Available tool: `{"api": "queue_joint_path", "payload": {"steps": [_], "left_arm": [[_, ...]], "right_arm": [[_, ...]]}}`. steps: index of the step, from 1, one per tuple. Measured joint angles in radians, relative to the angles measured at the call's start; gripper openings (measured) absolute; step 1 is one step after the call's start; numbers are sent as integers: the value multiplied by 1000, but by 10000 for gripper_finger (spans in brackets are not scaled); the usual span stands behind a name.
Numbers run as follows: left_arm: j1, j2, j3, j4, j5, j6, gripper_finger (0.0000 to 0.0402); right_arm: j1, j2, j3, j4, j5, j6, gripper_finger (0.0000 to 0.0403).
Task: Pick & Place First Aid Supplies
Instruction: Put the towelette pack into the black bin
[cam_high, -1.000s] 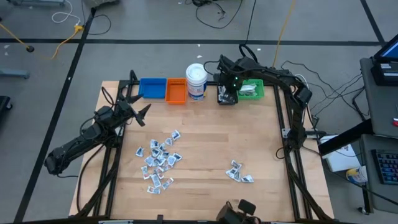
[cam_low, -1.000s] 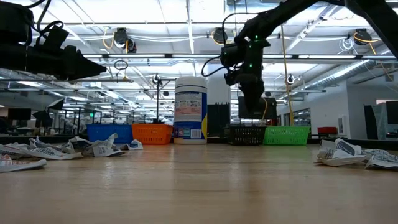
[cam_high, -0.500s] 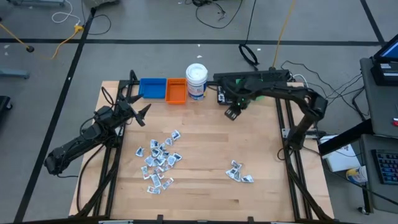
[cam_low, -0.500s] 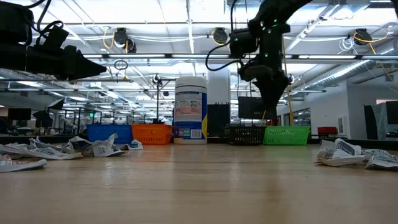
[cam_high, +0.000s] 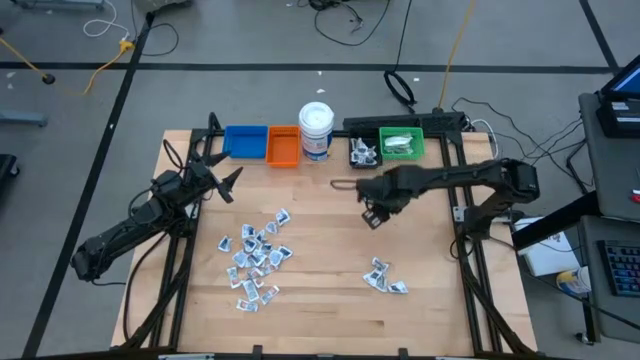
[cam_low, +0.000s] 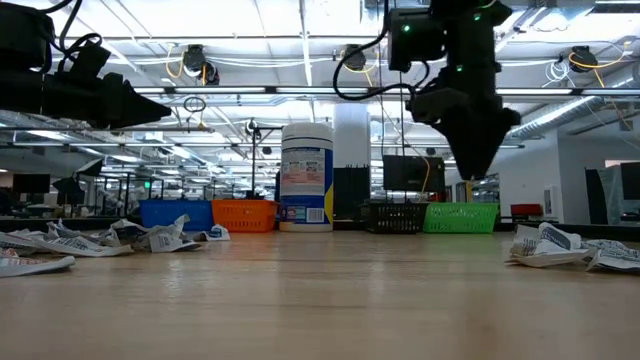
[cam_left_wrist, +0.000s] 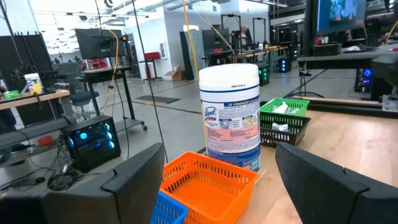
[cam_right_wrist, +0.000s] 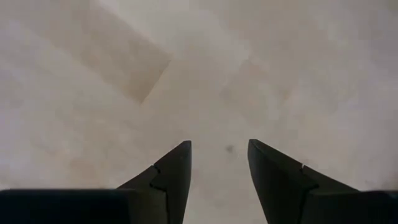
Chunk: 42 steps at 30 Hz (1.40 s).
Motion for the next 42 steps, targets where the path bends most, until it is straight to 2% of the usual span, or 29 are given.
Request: {"api": "queue_joint_path", "payload": {"steps": [10, 16, 22, 27, 34, 42], "left_arm": [[0, 0, 0, 0, 0, 0, 310], [0, 0, 0, 0, 0, 0, 310], [0, 0, 0, 0, 0, 0, 310], [0, 0, 0, 0, 0, 0, 310], [0, 0, 0, 0, 0, 0, 310], [0, 0, 0, 0, 0, 0, 310]], "right_arm": [[244, 0, -32, 74, -3, 246, 157], [344, 7, -32, 140, -2, 353, 157], [402, 39, -32, 189, -6, 427, 157], [438, 76, -32, 246, -56, 455, 157], [472, 124, -39, 305, -52, 443, 156], [464, 174, -75, 352, -48, 396, 134]]}}
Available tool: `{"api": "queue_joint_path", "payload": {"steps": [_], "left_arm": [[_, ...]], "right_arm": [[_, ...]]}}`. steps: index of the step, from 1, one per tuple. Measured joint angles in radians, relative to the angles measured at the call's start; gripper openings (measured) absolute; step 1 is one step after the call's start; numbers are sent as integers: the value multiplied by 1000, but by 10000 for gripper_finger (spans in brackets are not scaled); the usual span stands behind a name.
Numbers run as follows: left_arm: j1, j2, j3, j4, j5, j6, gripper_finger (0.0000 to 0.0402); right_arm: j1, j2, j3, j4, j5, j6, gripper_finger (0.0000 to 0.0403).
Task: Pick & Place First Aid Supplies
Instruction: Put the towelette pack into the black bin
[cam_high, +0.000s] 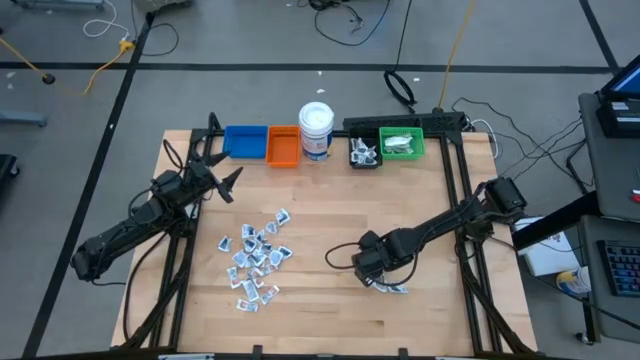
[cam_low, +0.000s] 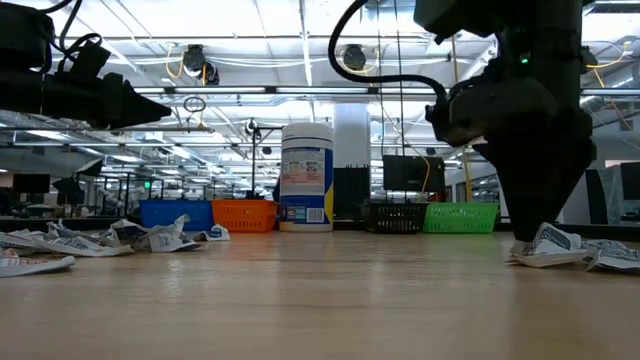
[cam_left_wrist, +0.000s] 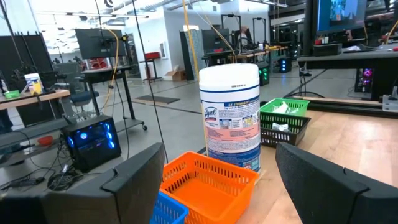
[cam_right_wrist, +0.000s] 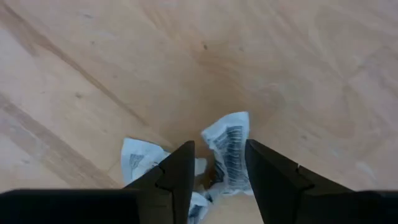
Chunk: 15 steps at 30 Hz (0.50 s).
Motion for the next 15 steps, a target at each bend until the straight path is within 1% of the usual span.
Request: {"api": "queue_joint_path", "payload": {"steps": [3, 5, 7, 11, 12, 15], "left_arm": [[0, 0, 0, 0, 0, 0, 310], [0, 0, 0, 0, 0, 0, 310], [0, 0, 0, 0, 0, 0, 310], [0, 0, 0, 0, 0, 0, 310], [0, 0, 0, 0, 0, 0, 310], [0, 0, 0, 0, 0, 0, 310]], "right_arm": [[-4, 1, -15, 27, -1, -9, 122], [-5, 1, -23, 40, -1, -17, 106], [-5, 1, -24, 40, -3, -25, 81], [-5, 0, -24, 41, -3, -63, 15], [-7, 0, -24, 39, -3, -78, 10], [-17, -7, -12, -12, -4, -83, 10]]}}
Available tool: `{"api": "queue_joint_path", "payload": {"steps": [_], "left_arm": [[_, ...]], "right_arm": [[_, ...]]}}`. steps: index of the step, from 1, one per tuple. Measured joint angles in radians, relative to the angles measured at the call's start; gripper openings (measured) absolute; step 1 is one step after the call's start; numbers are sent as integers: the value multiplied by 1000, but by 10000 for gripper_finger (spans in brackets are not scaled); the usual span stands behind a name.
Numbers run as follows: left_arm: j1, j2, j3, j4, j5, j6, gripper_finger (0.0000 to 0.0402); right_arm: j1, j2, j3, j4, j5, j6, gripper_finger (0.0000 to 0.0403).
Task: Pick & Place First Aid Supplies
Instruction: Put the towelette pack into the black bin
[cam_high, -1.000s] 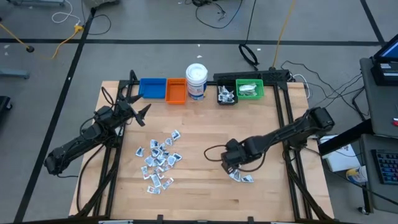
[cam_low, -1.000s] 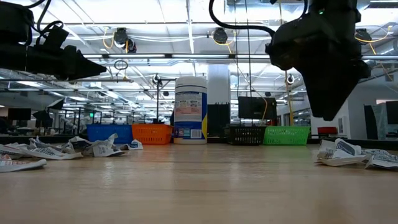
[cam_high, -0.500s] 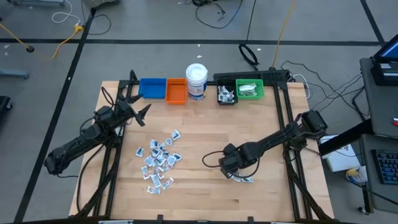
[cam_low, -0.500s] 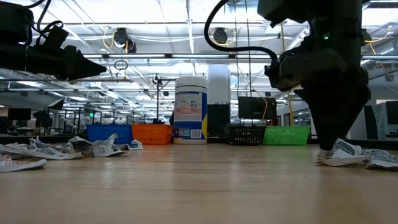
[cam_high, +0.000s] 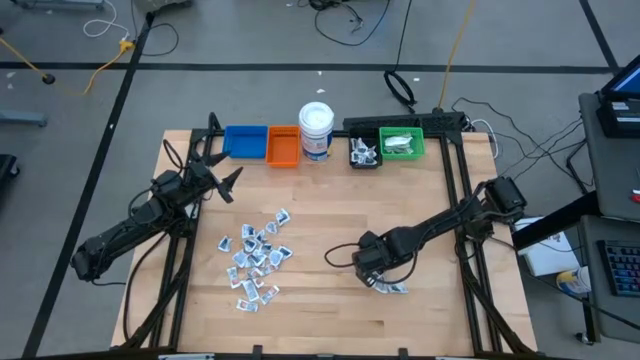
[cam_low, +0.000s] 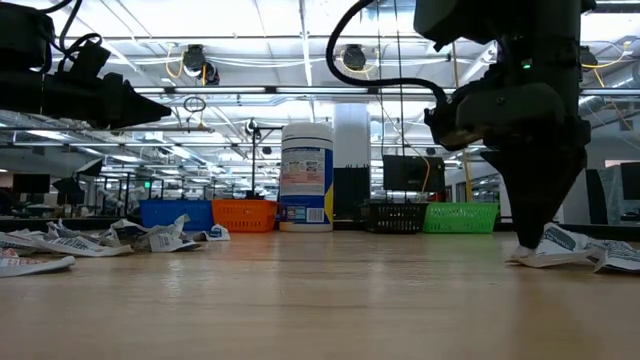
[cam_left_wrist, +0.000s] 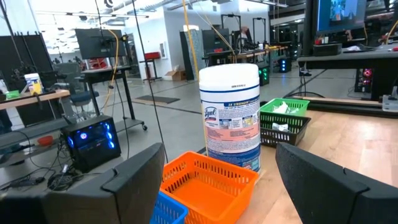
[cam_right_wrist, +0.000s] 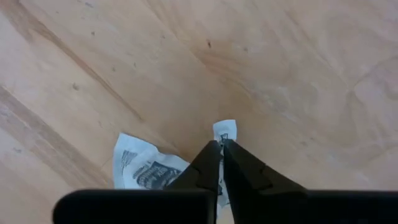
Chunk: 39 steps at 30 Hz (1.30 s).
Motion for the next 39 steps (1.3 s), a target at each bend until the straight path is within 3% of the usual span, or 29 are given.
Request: {"api": "queue_joint_path", "payload": {"steps": [9, 19, 32, 39], "left_arm": [[0, 0, 0, 0, 0, 0, 310], [0, 0, 0, 0, 0, 0, 310], [0, 0, 0, 0, 0, 0, 310], [0, 0, 0, 0, 0, 0, 310]], "right_arm": [[-71, -68, 94, -156, -53, -225, 3], [-186, -96, 168, -220, -57, -741, 2], [-586, -96, 179, -210, -53, -1249, 1], [-785, -96, 179, -109, -31, -1522, 1]]}}
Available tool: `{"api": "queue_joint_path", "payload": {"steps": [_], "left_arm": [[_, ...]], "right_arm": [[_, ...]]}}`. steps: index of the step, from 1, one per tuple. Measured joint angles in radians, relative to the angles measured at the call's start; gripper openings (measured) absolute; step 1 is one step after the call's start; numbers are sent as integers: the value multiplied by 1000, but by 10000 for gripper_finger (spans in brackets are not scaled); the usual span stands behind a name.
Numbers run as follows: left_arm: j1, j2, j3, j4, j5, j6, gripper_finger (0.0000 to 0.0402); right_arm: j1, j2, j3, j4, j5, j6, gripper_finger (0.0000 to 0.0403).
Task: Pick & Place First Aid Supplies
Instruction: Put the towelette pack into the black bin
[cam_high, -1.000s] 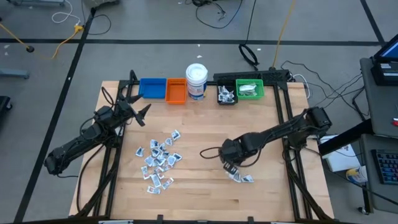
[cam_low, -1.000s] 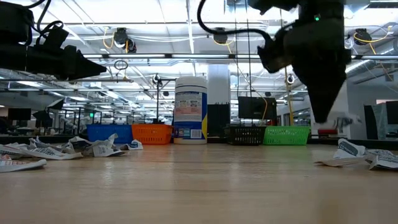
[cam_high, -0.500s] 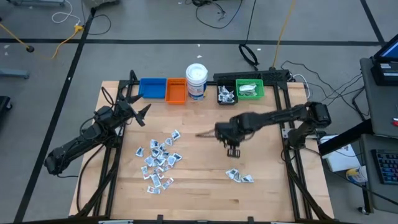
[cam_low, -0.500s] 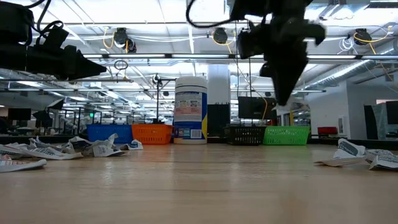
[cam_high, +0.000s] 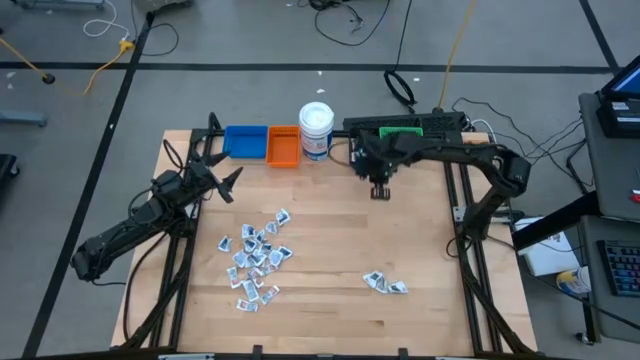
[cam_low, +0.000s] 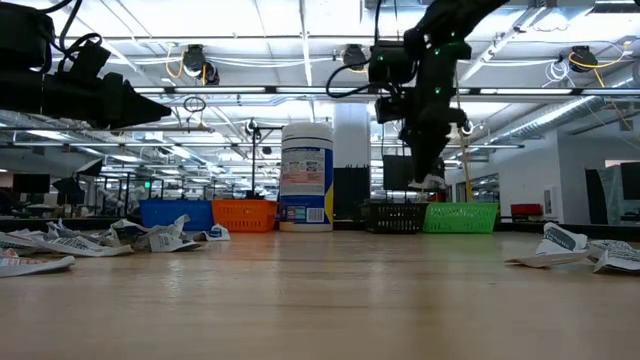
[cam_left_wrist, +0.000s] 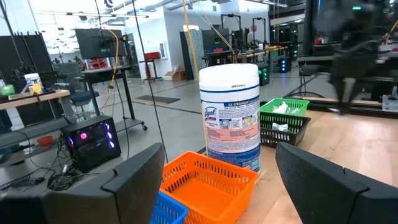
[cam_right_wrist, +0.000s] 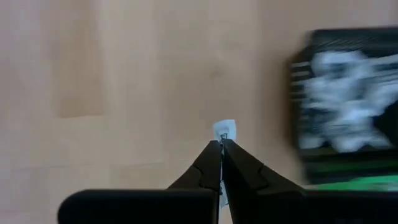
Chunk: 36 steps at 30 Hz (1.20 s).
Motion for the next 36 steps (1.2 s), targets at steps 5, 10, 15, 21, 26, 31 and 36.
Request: {"api": "queue_joint_path", "payload": {"steps": [5, 10, 15, 21, 26, 31, 36], "left_arm": [[0, 0, 0, 0, 0, 0, 310], [0, 0, 0, 0, 0, 0, 310], [0, 0, 0, 0, 0, 0, 310], [0, 0, 0, 0, 0, 0, 310], [0, 0, 0, 0, 0, 0, 310], [0, 0, 0, 0, 0, 0, 310], [0, 0, 0, 0, 0, 0, 310]], "right_arm": [[-99, 0, 0, 115, 10, -178, 1], [-161, 0, 0, 212, 10, -293, 1], [-196, 33, 0, 309, 8, -383, 1], [-205, 82, 0, 347, 67, -398, 13], [-195, 81, 0, 365, 4, -406, 60], [-186, 81, 0, 371, 37, -374, 110], [-163, 79, 18, 252, 159, -99, 127]]}}
